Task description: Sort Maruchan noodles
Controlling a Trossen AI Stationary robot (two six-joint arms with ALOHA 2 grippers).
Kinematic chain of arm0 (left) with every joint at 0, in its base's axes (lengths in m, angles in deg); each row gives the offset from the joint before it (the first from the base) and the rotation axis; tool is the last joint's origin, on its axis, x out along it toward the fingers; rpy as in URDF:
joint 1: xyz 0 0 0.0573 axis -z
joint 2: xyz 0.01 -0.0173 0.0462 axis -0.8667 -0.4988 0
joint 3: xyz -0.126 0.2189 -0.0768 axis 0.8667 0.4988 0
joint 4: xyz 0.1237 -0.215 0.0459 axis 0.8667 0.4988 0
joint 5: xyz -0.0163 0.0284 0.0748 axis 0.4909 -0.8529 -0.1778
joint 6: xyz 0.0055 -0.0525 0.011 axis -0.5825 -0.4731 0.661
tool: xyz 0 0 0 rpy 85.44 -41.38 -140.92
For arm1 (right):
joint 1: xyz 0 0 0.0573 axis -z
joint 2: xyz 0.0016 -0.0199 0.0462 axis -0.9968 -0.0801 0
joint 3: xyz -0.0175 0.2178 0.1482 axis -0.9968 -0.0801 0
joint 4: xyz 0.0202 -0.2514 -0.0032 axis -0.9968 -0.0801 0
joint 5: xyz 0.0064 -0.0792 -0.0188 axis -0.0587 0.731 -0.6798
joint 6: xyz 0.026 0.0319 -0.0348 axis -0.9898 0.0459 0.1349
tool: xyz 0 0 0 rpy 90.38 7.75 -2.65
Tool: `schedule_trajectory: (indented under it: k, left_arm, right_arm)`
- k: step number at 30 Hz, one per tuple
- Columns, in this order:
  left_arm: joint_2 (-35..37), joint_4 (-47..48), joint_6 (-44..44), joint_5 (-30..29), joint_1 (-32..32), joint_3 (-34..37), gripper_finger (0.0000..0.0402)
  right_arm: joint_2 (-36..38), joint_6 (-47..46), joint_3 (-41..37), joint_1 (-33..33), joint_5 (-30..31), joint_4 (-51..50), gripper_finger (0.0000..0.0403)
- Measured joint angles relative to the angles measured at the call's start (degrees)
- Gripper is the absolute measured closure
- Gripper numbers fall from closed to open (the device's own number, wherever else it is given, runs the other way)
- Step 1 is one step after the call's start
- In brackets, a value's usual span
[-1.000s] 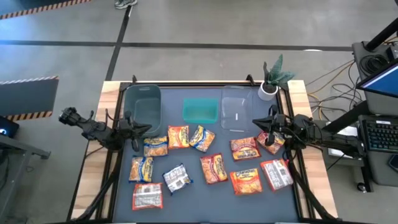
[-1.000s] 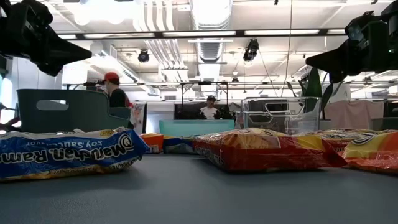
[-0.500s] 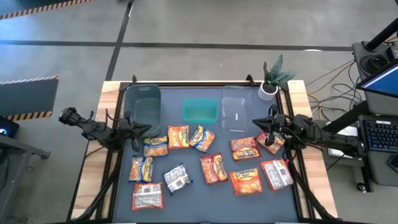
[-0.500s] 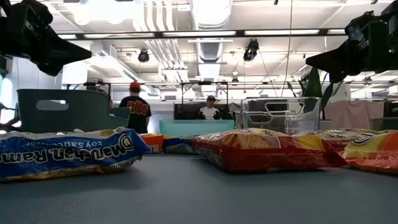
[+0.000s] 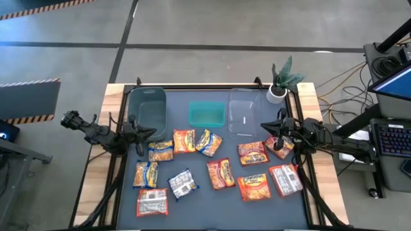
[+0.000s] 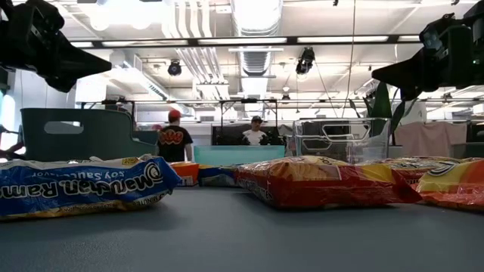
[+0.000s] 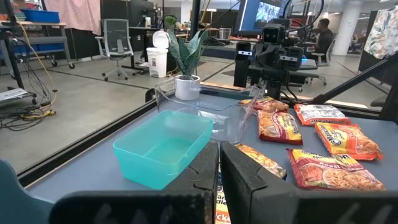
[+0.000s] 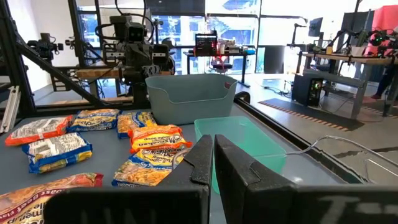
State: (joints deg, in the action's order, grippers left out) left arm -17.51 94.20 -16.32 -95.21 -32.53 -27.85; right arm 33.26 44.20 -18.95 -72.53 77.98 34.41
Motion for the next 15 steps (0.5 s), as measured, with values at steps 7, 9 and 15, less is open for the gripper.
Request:
schedule_trajectory:
  k: [7,9,15]
  left_arm:
    - [0.0,0.01,0.12,-0.01,0.0,0.01,0.0402]
    - [0.0,-0.01,3.82,-0.03,0.0,0.01,0.0402]
    - [0.0,-0.01,9.39,-0.03,0.0,0.01,0.0402]
  right_arm:
    - [-0.02,0.07,0.01,-0.01,-0.01,0.01,0.0394]
    - [-0.02,0.24,0.01,-0.01,0.01,0.03,0.0394]
    - [0.0,-1.94,0.01,0.01,-0.08,-0.04,0.0394]
